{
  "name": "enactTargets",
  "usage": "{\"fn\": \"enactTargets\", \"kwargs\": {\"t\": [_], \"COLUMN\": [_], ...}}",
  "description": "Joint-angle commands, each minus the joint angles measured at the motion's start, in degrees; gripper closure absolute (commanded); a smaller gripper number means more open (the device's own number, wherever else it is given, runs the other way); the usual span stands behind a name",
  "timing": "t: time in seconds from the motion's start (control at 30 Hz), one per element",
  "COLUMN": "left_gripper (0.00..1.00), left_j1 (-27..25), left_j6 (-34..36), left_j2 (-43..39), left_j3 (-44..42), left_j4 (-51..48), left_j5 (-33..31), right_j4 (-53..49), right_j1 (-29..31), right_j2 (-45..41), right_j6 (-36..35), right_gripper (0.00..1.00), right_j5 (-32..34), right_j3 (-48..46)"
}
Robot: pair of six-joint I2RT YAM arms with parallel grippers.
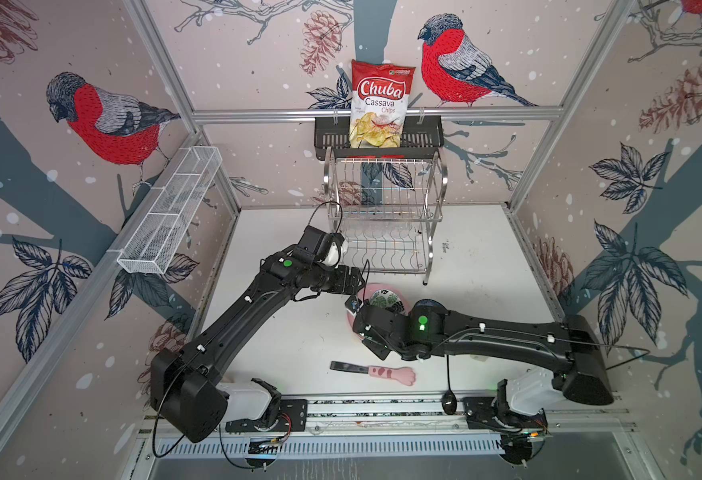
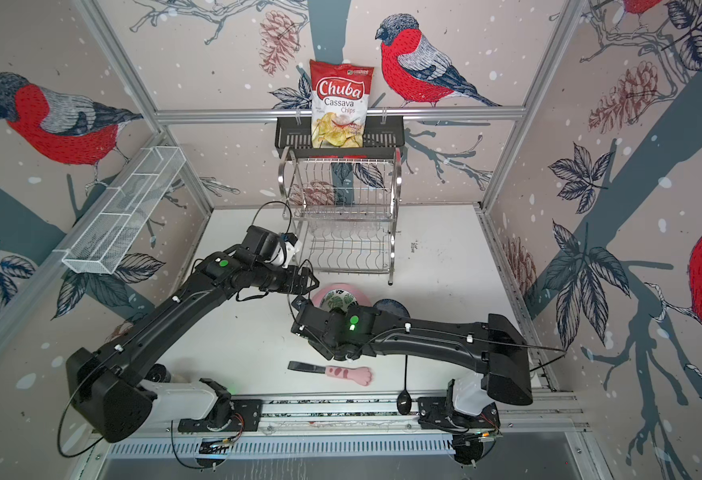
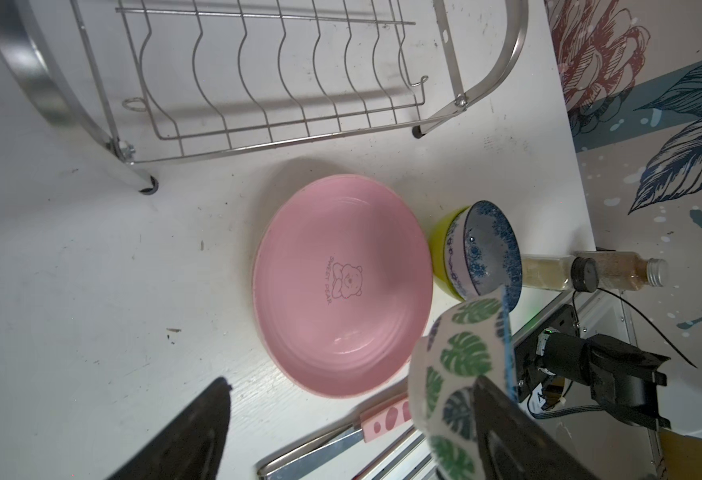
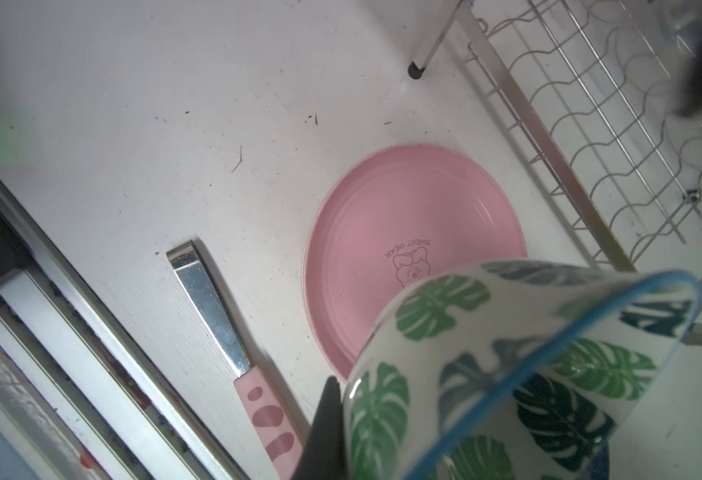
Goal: Unload the mixed dishes from the dish rack
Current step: 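Carry the green-leaf bowl over the pink plate with right while left lowers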
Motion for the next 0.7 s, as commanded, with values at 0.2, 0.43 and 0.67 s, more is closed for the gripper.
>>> {"fn": "enactTargets", "kwargs": {"t": [0.2,0.43,0.67], "left_gripper": [0.09,0.08,0.1], "left_j1": [-0.5,-7.3,-8.5], "left_j6": [0.4,4.5,6.4], "left_j2": [5.3,8.6,8.2], "left_j3": [2.3,5.6,5.9], "left_j4": [2.0,-5.5,-9.8], "left_j5": [11.0,6.9,5.3], "right_j4": [-1.7,-3.8,-7.5], "right_j1": [0.6,-2.3,-4.2], "right_j2": [-1.0,-0.4,1.9], "right_j6": [-7.3,-11.7,-14.3], "right_gripper": [1.0,1.0,1.0], "right_j5": [-0.7,-6.1,-7.5], "right_j3": [2.6,5.3,10.2]}}
